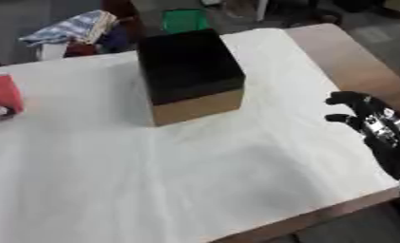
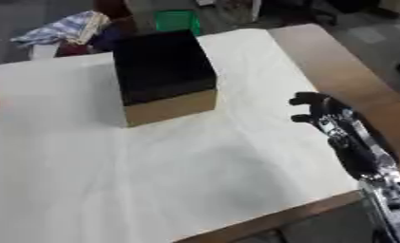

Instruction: Pick up objects on the table and place them in the box.

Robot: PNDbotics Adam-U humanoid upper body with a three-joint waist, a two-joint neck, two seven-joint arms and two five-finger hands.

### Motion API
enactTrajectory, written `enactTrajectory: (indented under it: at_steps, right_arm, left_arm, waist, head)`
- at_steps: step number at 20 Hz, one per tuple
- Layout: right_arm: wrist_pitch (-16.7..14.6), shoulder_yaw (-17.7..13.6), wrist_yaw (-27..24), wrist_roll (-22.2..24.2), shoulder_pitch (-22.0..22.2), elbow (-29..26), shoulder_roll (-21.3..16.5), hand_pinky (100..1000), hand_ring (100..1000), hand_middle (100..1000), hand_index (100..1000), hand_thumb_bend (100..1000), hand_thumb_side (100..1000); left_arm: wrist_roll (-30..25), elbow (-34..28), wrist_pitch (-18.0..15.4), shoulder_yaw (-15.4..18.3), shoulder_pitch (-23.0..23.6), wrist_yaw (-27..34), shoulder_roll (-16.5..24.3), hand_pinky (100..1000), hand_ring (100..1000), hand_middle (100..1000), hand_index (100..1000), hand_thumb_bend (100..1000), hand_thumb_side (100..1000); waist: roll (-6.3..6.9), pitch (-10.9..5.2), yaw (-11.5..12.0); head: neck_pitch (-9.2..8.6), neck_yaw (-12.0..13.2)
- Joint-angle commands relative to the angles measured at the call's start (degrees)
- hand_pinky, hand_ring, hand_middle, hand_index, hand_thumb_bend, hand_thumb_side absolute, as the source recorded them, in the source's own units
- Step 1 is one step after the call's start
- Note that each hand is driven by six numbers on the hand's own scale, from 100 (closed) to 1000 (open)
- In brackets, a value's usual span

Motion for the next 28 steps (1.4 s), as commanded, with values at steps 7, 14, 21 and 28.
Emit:
enactTrajectory:
  at_steps: [7, 14, 21, 28]
  right_arm:
    - [-0.05, -0.59, -0.59, 0.24, 0.04, -0.74, -1.23, 790, 1000, 751, 838, 100, 721]
    - [0.03, -0.31, -1.06, 0.54, -0.20, -0.80, -1.29, 790, 1000, 751, 838, 100, 713]
    - [0.08, 0.33, -1.44, 1.21, -0.73, -0.93, -1.20, 790, 1000, 751, 838, 100, 711]
    - [0.17, 1.27, -2.01, 2.17, -2.08, -1.19, -0.91, 791, 1000, 751, 838, 100, 708]
  left_arm:
    - [-1.36, -5.68, -1.97, -1.96, -1.04, 5.83, 1.30, 468, 336, 242, 337, 811, 100]
    - [-3.87, -12.93, -4.32, -5.66, -3.32, 12.13, -1.96, 437, 319, 223, 320, 813, 106]
    - [-4.37, -14.09, -4.47, -7.90, -6.93, 13.20, -8.42, 434, 322, 225, 323, 811, 100]
    - [-2.63, -11.30, -5.01, -8.55, -9.10, 10.19, -13.88, 434, 327, 230, 328, 871, 103]
  waist:
    - [0.18, -2.95, 0.32]
    - [0.25, -3.91, -0.37]
    - [0.26, -4.13, -2.00]
    - [0.37, -3.61, -4.33]
  head:
    - [0.49, -0.34]
    - [0.34, -0.20]
    - [0.23, 0.51]
    - [-0.62, 1.58]
